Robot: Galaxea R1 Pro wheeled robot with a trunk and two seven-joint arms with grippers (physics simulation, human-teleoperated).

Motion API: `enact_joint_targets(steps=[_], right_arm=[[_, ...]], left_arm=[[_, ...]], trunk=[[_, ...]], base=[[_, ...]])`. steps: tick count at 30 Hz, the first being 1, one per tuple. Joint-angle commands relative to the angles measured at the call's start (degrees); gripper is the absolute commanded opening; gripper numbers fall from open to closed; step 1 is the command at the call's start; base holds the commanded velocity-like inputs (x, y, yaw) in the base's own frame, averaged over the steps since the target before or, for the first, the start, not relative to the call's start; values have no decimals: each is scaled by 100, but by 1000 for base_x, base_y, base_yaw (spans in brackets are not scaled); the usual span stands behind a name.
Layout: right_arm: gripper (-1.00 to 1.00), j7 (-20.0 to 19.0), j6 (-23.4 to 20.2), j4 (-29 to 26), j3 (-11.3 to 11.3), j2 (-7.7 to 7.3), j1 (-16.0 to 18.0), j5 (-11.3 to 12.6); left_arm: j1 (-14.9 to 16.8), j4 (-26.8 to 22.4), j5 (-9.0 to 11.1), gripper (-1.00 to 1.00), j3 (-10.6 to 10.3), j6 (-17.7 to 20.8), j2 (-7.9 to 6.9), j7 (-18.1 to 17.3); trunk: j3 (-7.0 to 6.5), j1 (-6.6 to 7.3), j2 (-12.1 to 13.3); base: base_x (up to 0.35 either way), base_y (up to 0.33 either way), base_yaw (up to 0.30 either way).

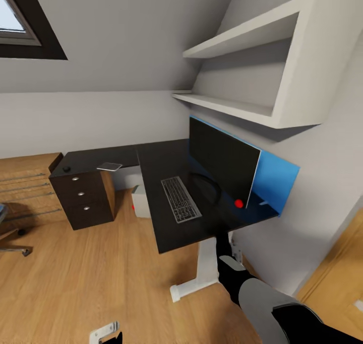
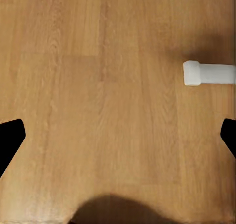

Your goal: In the bedroom, organize the workspace by keeping the computer under the desk, ensuring the monitor is on the desk, placing the keyboard on the desk next to the monitor, placing the mouse on the desk next to the keyboard, moving the folder from the swivel chair onto the desk next to the mouse, stacking the notebook on top of the folder with the pen on top of the notebook, and positioning the swivel chair next to the desk.

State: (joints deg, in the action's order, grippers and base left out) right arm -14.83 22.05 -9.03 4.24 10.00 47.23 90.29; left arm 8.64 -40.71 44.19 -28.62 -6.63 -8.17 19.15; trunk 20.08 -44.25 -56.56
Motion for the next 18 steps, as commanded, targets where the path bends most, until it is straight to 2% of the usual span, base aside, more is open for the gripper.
enact_joint_targets(steps=[1,7,12,14,18], right_arm=[[100,-25,25,12,44,0,5,58],[100,-28,31,254,42,0,5,45],[100,-29,48,568,42,0,5,-13],[100,-29,59,743,46,0,5,-164],[100,-29,68,933,49,0,-87,-736]], left_arm=[[7,-7,61,100,-47,-40,-9,45],[7,-7,57,100,-47,-46,-9,47],[7,-7,46,100,-38,-53,-9,51],[7,-11,36,100,-32,-59,-9,53],[7,-31,29,100,-24,-76,-9,51]], trunk=[[7,1,-5],[7,1,-5],[7,1,-5],[7,1,-5],[7,1,-5]], base=[[-190,-277,0],[-255,-197,0],[-220,-105,0],[-76,-33,0],[-29,-13,0]])
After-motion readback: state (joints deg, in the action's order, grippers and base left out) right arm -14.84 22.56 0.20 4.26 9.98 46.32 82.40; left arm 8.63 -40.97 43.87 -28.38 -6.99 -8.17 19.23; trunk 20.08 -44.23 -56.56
